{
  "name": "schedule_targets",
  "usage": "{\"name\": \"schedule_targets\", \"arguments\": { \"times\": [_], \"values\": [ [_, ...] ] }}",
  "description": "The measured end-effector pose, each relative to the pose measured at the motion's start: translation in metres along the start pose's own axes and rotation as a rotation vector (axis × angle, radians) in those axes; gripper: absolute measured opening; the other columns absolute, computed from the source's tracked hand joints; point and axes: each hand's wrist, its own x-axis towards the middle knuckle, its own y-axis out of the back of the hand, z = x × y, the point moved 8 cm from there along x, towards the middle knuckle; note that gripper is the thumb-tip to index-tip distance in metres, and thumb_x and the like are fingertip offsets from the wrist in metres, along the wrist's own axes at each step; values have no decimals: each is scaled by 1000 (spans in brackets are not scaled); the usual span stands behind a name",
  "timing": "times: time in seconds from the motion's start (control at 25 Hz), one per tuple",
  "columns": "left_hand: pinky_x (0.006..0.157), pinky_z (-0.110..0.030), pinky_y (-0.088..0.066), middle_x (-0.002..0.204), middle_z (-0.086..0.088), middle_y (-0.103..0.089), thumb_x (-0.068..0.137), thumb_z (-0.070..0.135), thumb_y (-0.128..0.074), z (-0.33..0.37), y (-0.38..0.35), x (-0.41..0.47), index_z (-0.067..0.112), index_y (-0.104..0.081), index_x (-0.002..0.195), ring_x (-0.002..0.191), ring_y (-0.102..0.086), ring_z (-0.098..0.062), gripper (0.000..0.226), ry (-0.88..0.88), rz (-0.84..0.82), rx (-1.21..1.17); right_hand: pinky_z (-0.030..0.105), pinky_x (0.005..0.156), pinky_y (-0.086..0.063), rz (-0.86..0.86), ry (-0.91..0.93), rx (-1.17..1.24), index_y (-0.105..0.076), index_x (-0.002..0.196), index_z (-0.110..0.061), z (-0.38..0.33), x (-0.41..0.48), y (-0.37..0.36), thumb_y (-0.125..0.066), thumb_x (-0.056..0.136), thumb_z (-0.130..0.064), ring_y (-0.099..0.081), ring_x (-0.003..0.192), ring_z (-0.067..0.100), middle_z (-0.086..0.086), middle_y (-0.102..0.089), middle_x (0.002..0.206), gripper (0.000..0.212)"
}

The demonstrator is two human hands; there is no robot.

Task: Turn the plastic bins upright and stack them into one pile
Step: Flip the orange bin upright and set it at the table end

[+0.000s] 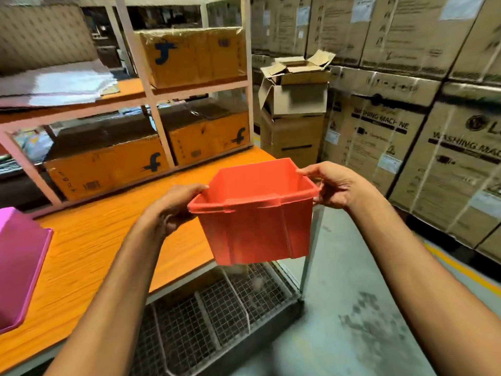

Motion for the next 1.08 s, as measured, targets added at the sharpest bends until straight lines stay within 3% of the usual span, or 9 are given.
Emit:
{"name": "schedule_targets", "arguments": {
  "times": [0.12, 0.24, 0.4, 0.48, 0.64, 0.76, 0.88, 0.96, 1.08],
  "values": [
    [74, -35, -50, 101, -6, -72, 96, 28, -68, -14, -14, 26, 13, -75, 104, 83, -63, -20, 19, 12, -8, -19, 22, 42, -55, -40, -6, -55, -63, 108, -4, -5, 39, 9, -51, 100, 0, -63, 41, 7, 1, -65, 54, 14],
    [69, -31, -52, 110, -1, -73, 101, 29, -63, -17, -28, 53, 19, -72, 112, 89, -64, -18, 17, 26, -24, -42, 17, 38, -46, -73, 5, -108, -61, 128, 1, -10, 90, 18, -53, 97, 2, -51, 36, 2, 0, -57, 66, 32],
    [79, -41, -52, 111, -4, -71, 100, 23, -66, -17, -42, 94, 21, -64, 117, 94, -67, -17, 17, 41, -38, -96, 23, 67, -54, -106, 46, -246, -64, 134, -14, -25, 157, 31, -55, 95, 5, -64, 79, 7, 2, -68, 108, 44],
    [81, -43, -51, 114, -4, -69, 99, 20, -67, -10, -49, 112, 22, -61, 124, 103, -66, -20, 25, 32, -11, -134, 22, 61, -54, -125, 72, -298, -66, 132, -19, -38, 183, 33, -54, 95, 7, -62, 85, 10, -1, -68, 106, 47],
    [86, -44, -51, 115, -2, -71, 100, 18, -65, 12, -56, 155, 22, -64, 123, 105, -65, -17, 23, 20, 98, -226, 20, 49, -50, -150, 20, -306, -66, 131, -17, -58, 247, 31, -51, 95, 7, -63, 75, 8, -1, -69, 99, 46],
    [81, -40, -53, 114, -3, -72, 101, 16, -64, 18, -63, 196, 19, -69, 118, 93, -66, -14, 18, 95, 188, -269, 22, 53, -47, -161, -59, -362, -69, 118, -18, -69, 307, 28, -51, 95, 3, -58, 47, 1, -6, -67, 72, 36],
    [70, -34, -54, 121, -4, -72, 101, 17, -63, 17, -75, 230, 19, -72, 115, 97, -65, -16, 17, 162, 267, -274, 23, 59, -43, -223, -120, -432, -62, 93, -22, -77, 353, 27, -51, 97, 0, -52, 38, 0, -10, -62, 60, 25],
    [72, -34, -56, 125, -5, -70, 101, 18, -63, 16, -82, 246, 17, -72, 120, 101, -63, -18, 21, 192, 320, -286, 23, 59, -40, -228, -130, -462, -57, 86, -23, -83, 376, 28, -49, 99, 0, -48, 33, -1, -12, -60, 54, 28],
    [72, -33, -54, 115, -3, -70, 102, 16, -61, 19, -93, 263, 18, -70, 117, 83, -60, -13, 18, 199, 386, -288, 22, 56, -43, -233, -138, -504, -61, 91, -24, -85, 406, 31, -47, 97, 1, -49, 37, -1, -10, -61, 67, 28]
  ]
}}
